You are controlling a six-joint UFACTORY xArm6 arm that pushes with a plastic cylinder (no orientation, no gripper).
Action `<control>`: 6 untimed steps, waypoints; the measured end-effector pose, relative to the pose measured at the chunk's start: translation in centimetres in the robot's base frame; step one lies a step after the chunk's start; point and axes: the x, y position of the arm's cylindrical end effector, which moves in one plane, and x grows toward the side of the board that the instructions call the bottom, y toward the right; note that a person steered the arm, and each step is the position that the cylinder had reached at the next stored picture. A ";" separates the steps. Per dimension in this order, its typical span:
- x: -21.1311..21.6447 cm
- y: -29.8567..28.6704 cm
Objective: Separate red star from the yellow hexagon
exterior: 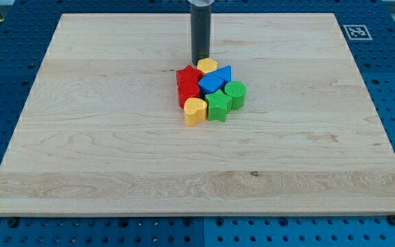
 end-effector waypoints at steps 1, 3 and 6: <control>0.0 0.0; 2.7 -3.5; 12.5 -5.0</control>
